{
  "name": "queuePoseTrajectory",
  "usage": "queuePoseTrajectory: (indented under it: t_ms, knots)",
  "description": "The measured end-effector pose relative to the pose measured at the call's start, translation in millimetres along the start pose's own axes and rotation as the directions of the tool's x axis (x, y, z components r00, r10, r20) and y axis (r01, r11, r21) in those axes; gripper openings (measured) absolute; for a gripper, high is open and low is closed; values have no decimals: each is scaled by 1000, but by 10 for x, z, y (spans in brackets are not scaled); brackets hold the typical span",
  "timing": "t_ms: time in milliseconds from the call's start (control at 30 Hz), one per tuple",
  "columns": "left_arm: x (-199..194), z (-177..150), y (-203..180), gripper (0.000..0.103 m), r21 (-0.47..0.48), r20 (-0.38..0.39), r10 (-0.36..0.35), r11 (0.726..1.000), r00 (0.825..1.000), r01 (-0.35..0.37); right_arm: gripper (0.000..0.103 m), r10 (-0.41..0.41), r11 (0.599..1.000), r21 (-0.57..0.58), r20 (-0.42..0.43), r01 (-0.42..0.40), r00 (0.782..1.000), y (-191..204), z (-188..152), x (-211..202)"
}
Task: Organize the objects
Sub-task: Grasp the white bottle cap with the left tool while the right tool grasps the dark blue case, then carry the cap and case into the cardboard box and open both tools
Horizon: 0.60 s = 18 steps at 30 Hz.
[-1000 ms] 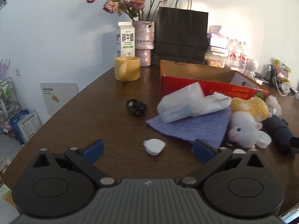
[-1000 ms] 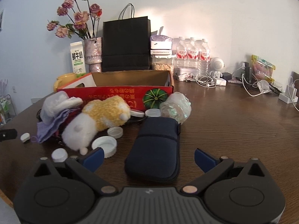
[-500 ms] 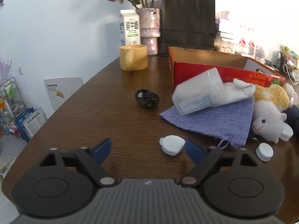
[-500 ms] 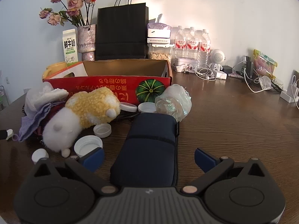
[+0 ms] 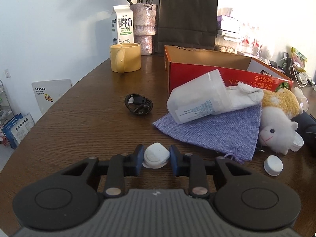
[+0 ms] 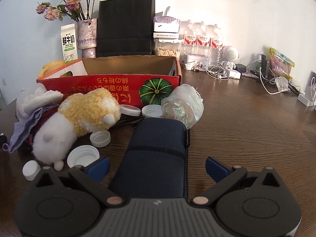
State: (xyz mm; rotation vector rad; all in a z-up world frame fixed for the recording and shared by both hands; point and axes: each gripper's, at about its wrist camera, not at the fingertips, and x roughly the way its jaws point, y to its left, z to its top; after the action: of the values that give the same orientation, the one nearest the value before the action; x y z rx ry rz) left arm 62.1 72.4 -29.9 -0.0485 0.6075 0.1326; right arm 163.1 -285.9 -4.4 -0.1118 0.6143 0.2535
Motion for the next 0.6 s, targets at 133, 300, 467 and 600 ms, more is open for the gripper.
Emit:
queuePoseTrajectory:
  t_ms: [133, 300, 467, 600]
  knots:
    - [-2, 20, 22, 28, -19, 1, -3, 1000, 1000, 3, 99, 0, 1000, -5, -12, 0, 1000, 1, 12, 51]
    - [-57, 57, 29, 28, -29, 26, -4, 1000, 1000, 5, 87, 27, 1000, 8, -25, -27, 999, -42, 20, 98]
    - [-80, 79, 15, 28, -37, 36, -14, 999, 999, 16, 74, 52, 999, 5, -19, -52, 998, -59, 32, 87]
    - [-117, 83, 18, 28, -47, 51, -19, 999, 999, 21, 69, 59, 998, -3, -15, -59, 998, -87, 25, 33]
